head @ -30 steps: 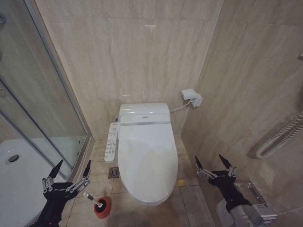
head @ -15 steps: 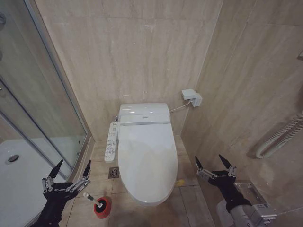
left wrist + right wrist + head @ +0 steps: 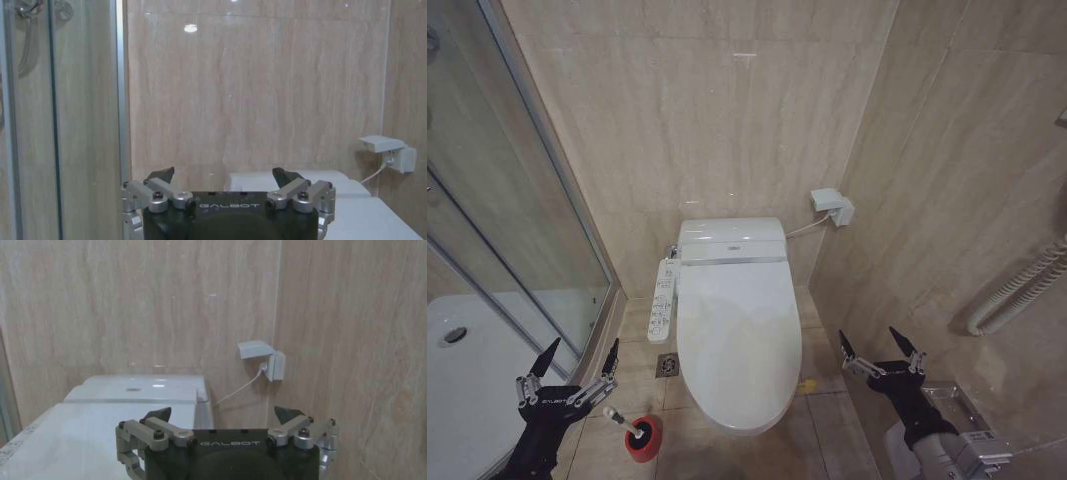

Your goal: Open the toilet lid, clean the toilet bowl with a toilet brush, close the toilet lid, and flush.

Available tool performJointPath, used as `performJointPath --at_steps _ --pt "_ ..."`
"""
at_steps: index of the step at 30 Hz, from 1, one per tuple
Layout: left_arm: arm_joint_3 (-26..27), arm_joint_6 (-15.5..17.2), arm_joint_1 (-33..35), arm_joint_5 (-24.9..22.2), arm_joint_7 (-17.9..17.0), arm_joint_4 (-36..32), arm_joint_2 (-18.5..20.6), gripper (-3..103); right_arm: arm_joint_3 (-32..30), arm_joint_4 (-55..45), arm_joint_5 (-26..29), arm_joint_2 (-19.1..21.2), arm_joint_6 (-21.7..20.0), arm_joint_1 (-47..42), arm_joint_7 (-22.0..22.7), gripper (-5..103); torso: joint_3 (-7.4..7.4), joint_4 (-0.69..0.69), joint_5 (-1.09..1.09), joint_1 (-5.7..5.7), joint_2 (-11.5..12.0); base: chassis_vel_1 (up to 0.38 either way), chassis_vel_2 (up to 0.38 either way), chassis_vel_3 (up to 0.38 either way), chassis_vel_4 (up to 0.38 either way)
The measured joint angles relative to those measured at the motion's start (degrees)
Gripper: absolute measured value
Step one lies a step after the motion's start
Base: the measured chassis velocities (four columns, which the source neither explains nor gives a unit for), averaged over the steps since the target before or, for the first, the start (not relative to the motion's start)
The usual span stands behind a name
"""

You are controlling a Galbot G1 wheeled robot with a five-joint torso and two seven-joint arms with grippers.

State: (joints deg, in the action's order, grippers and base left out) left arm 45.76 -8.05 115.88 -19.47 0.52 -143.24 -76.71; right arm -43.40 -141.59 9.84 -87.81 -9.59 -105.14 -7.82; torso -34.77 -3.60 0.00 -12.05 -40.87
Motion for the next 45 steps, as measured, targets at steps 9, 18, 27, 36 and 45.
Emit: performJointPath --at_steps 9,18,27,36,45 --pt "0.0 0.0 0.0 0.0 0.0 0.0 0.0 99 0.0 0.0 0.0 0.0 0.0 0.0 0.0 100 0.00 0.00 0.00 0.00 0.0 0.000 0.000 0.000 0.000" --pt "0.0 0.0 0.0 0.0 0.0 0.0 0.0 99 0.0 0.0 0.0 0.0 0.0 0.0 0.0 100 0.00 0.00 0.00 0.00 0.0 0.000 0.000 0.000 0.000" --pt "0.0 0.0 0.0 0.0 0.0 0.0 0.0 99 0.0 0.0 0.0 0.0 0.0 0.0 0.0 100 0.00 0.00 0.00 0.00 0.0 0.000 0.000 0.000 0.000" --pt "-0.2 4.8 -2.8 -0.9 -0.1 0.4 0.3 101 0.0 0.0 0.0 0.0 0.0 0.0 0.0 100 0.00 0.00 0.00 0.00 0.0 0.000 0.000 0.000 0.000" --pt "-0.5 14.0 -8.7 -3.0 -0.2 1.7 1.1 100 0.0 0.0 0.0 0.0 0.0 0.0 0.0 100 0.00 0.00 -0.02 0.00 0.0 0.000 0.000 0.000 0.000"
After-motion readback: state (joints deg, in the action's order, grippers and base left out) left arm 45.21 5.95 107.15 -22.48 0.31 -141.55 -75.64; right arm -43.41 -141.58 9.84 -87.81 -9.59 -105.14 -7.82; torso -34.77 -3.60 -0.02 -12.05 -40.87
